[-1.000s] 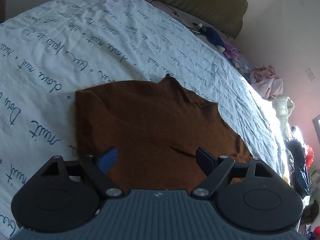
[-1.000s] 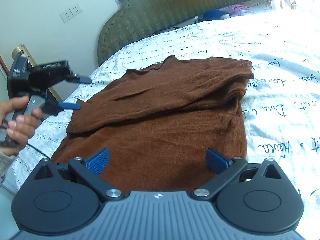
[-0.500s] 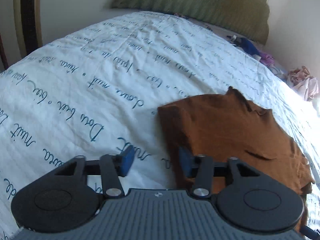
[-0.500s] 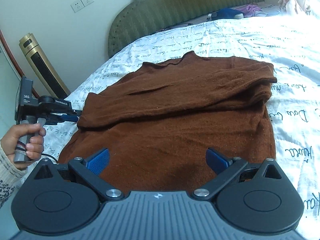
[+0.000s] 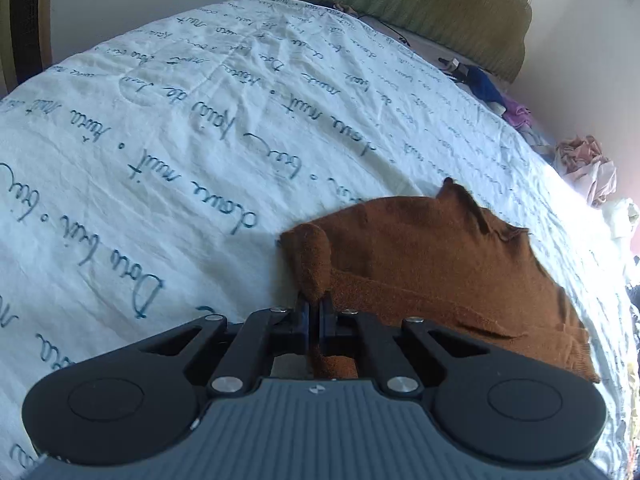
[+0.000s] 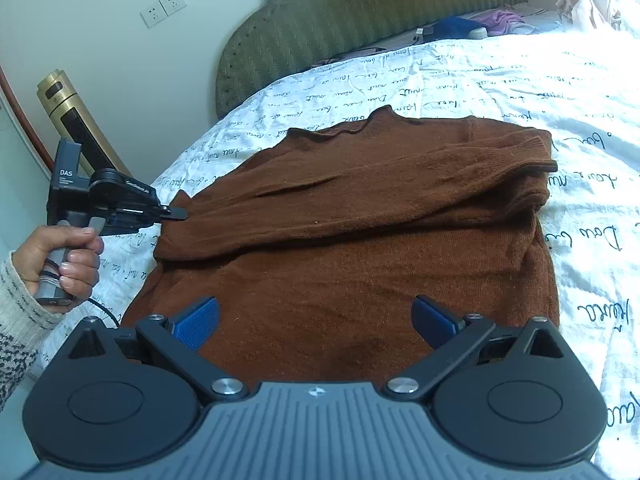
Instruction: Fold small clothes
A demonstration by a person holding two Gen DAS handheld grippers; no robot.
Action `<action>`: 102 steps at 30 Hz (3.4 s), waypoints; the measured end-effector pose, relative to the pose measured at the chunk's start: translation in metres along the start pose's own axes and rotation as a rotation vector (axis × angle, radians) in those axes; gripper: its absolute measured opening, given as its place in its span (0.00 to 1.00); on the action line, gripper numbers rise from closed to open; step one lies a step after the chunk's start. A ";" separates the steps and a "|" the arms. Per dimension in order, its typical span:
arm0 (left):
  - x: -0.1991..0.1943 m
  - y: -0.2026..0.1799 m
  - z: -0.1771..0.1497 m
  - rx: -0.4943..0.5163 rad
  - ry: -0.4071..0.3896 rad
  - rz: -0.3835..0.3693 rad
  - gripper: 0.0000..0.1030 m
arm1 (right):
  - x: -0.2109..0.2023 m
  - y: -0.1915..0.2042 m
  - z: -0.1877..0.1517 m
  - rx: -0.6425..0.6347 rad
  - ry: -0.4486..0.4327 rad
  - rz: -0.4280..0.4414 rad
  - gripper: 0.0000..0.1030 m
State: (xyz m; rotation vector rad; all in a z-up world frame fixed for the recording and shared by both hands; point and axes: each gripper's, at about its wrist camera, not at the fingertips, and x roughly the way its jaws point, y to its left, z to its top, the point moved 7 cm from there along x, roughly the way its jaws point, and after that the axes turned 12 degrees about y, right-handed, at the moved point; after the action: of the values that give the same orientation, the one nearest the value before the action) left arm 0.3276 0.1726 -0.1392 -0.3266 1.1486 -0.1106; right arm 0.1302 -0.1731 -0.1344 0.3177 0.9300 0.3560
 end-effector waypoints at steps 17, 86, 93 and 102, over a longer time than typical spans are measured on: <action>-0.037 -0.075 -0.059 0.231 -0.025 -0.120 0.20 | 0.010 -0.038 0.059 -0.168 -0.072 -0.098 1.00; -0.077 0.012 -0.285 -0.096 0.108 -0.541 0.10 | -0.060 -0.078 -0.105 -0.039 0.015 0.042 0.07; -0.096 0.031 -0.281 -0.111 0.093 -0.508 0.07 | -0.085 -0.080 -0.093 -0.077 -0.055 0.000 0.05; -0.094 0.034 -0.297 -0.062 0.120 -0.504 0.09 | -0.082 -0.117 -0.096 -0.046 -0.009 -0.091 0.06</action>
State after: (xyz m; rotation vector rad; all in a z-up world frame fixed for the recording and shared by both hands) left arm 0.0166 0.1703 -0.1765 -0.6676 1.1686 -0.5431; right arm 0.0249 -0.3022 -0.1776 0.2334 0.9229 0.2917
